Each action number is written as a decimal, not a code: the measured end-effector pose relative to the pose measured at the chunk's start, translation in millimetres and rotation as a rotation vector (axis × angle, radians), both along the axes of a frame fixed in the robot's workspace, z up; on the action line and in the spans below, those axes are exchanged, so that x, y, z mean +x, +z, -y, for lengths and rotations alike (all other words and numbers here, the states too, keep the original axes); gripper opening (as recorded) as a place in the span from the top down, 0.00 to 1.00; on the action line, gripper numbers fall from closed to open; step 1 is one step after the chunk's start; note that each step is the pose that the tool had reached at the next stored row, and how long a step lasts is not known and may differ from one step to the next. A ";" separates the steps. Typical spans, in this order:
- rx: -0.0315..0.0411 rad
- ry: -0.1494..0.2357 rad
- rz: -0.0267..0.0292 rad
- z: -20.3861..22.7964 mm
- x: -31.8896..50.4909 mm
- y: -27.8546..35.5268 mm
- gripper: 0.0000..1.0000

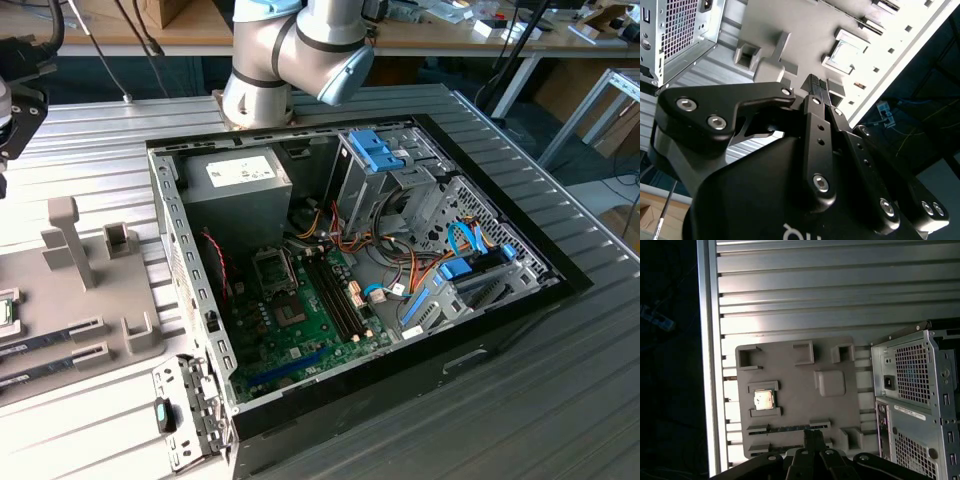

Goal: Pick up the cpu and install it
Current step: 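Reach for the cpu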

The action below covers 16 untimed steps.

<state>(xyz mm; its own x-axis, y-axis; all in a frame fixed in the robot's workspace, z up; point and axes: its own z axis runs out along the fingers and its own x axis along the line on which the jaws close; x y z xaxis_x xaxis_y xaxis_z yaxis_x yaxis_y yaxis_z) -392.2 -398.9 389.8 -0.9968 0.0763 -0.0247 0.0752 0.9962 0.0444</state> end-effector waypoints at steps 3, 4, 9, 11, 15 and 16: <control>-0.0001 0.000 -0.0002 0.0 -2.2 -0.2 0.89; 0.0000 0.000 -0.0001 0.0 -3.5 -0.3 0.89; -0.0001 0.000 -0.0001 0.0 -9.6 -0.5 0.89; -0.0001 0.000 -0.0001 0.0 -11.4 -0.7 0.89; 0.0000 0.000 -0.0001 0.0 -17.4 -1.0 0.89; 0.0000 0.000 -0.0001 0.0 -18.6 -1.1 0.89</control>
<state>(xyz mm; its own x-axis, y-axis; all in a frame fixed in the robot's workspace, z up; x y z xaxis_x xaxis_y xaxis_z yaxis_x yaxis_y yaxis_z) -410.8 -398.9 388.7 -0.9968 0.0763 -0.0247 0.0751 0.9962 0.0444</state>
